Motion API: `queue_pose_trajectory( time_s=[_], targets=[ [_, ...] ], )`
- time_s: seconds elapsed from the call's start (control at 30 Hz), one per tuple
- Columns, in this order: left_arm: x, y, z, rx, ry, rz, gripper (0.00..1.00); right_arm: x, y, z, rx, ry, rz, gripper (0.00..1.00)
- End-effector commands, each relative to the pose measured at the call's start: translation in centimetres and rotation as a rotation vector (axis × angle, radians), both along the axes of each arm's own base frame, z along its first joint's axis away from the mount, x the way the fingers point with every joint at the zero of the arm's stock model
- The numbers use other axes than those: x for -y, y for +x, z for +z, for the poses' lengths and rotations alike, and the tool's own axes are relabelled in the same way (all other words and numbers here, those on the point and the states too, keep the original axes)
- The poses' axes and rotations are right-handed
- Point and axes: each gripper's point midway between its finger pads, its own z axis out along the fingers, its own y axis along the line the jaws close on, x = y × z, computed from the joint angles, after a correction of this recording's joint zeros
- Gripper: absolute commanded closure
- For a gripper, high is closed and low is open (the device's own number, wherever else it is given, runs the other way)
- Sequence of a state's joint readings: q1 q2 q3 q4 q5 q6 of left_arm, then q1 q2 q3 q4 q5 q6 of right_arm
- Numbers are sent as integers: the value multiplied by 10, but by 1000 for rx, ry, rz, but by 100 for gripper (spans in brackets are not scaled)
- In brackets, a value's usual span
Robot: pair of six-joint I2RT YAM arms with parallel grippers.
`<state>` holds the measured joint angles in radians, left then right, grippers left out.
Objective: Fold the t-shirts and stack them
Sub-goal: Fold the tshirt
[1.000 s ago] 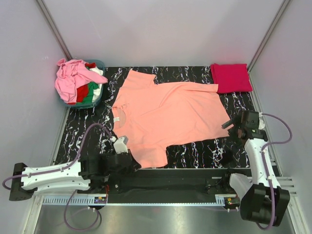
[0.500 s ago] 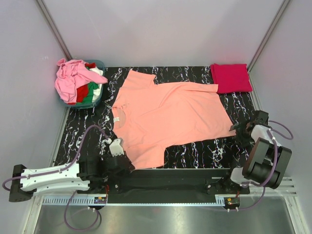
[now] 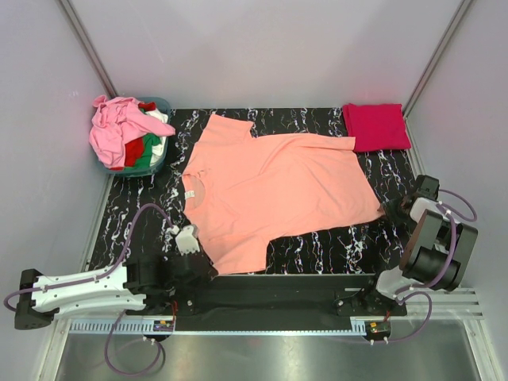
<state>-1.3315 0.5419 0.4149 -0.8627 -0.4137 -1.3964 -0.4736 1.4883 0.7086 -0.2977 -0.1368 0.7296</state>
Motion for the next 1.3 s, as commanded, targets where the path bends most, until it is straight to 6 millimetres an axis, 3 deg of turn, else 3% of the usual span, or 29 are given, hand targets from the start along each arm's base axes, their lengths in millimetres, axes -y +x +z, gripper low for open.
queue_pose_trajectory(
  time_s=[0.0,0.07,0.1,0.13,0.27,0.5,0.6,0.63,0.7,0.83,0.97,1.13,1.27],
  targets=[
    [-2,10,9,45,-8,39,100,-3,-14,-16,-51,-2,19,69],
    [-3,11,12,52,-6,37,100,-4,-16,-16,-50,-3,27,80],
    [-3,11,13,52,-3,38,100,-5,-17,-16,-51,-1,26,94],
    [-4,11,14,53,-2,40,100,-6,-18,-14,-52,4,28,100],
    [-6,11,22,58,5,41,100,-16,-22,-1,-30,38,37,100],
    [-20,9,50,58,28,37,100,-43,-41,59,79,80,54,100],
    [-25,5,58,44,30,32,100,-55,-60,75,86,85,62,100],
    [-27,3,62,37,22,34,100,-65,-75,83,84,98,69,100],
    [-27,1,66,29,6,35,100,-71,-80,85,90,112,79,100],
    [-37,-2,76,16,-29,65,100,-85,-110,102,90,87,105,100],
    [-45,-2,82,16,-59,88,100,-98,-126,83,64,123,119,100],
    [-42,-3,73,4,-16,77,100,-97,-117,85,100,122,124,100],
    [-36,10,84,81,61,50,100,-86,-93,108,154,99,136,100]
  ],
)
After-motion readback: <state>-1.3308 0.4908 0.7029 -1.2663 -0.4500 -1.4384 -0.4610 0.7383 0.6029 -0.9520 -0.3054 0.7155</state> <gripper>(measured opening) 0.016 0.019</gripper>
